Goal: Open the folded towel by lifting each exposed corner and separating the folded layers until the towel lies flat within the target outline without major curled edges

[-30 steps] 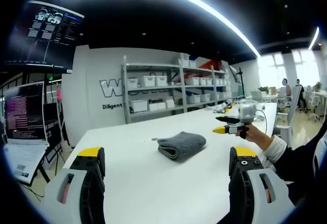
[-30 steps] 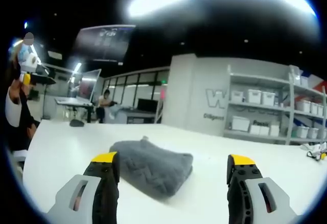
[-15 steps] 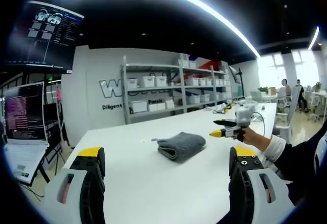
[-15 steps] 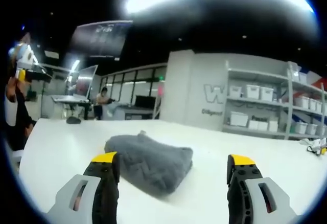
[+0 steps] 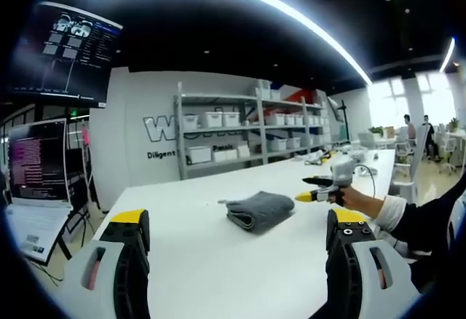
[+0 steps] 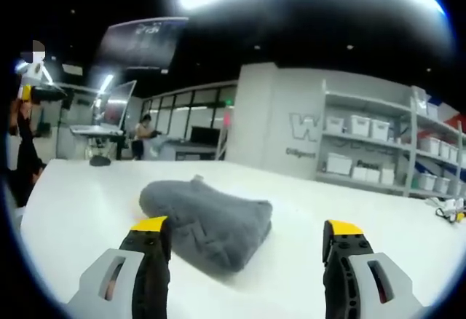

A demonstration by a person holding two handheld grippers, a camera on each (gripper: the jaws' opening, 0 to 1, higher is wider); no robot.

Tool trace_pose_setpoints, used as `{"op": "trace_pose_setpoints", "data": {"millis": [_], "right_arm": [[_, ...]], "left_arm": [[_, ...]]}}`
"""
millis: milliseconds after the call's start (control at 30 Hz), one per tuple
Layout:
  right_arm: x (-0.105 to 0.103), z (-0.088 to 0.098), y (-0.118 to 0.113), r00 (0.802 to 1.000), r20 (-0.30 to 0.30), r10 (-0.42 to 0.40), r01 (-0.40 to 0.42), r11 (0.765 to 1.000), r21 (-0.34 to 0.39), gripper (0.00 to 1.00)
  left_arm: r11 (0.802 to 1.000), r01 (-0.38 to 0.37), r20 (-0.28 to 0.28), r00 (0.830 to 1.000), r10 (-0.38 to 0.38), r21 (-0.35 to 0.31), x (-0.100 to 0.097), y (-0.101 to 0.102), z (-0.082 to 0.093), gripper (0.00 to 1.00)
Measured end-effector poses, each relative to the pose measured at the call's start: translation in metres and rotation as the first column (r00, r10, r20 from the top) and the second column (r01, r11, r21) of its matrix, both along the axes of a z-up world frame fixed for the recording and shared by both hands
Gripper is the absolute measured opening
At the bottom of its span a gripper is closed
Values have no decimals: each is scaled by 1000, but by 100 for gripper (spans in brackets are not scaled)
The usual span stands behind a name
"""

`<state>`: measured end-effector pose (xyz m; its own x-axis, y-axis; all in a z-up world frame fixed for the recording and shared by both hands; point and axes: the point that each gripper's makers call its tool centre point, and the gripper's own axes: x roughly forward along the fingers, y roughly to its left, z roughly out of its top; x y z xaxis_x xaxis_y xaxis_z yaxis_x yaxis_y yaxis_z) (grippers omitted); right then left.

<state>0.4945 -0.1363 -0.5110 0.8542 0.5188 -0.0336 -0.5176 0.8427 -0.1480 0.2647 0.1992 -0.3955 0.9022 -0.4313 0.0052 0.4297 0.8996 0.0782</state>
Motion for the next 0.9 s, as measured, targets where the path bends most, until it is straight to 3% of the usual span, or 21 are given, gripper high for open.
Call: {"op": "trace_pose_setpoints", "data": {"millis": [900], "right_arm": [[11,-10,7,999,-23,45,-45,999,-20,85]], "left_arm": [[1000,1,-10,1000,-1,3,-1,-2,-1,99]]}}
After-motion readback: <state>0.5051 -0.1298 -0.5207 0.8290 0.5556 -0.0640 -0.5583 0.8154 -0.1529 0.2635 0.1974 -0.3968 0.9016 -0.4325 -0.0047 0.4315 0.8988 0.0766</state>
